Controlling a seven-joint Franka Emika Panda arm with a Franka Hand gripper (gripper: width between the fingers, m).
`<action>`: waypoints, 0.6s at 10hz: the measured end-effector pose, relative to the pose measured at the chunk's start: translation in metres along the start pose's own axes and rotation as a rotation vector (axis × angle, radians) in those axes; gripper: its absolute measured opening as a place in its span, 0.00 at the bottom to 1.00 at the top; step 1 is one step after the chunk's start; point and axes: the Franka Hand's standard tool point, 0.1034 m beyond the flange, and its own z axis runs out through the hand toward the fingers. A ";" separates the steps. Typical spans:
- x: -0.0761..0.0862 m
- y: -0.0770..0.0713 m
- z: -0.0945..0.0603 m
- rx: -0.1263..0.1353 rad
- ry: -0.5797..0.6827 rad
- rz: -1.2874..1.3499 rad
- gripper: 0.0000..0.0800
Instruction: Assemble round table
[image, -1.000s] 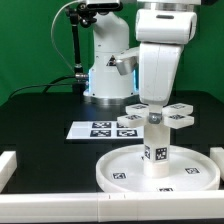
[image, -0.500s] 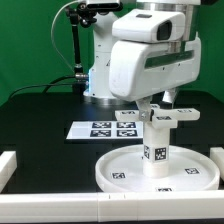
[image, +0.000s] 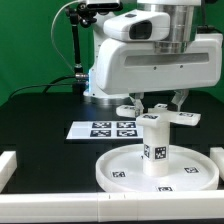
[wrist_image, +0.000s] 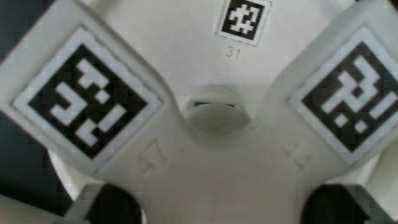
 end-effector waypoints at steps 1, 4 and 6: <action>0.000 0.000 0.000 0.001 0.001 0.070 0.55; -0.001 -0.001 0.000 0.034 0.033 0.338 0.55; 0.001 -0.002 0.000 0.077 0.040 0.562 0.55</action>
Offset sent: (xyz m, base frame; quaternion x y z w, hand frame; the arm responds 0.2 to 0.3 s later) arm -0.0119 -0.0038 -0.0032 0.0217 0.0234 0.2148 0.9761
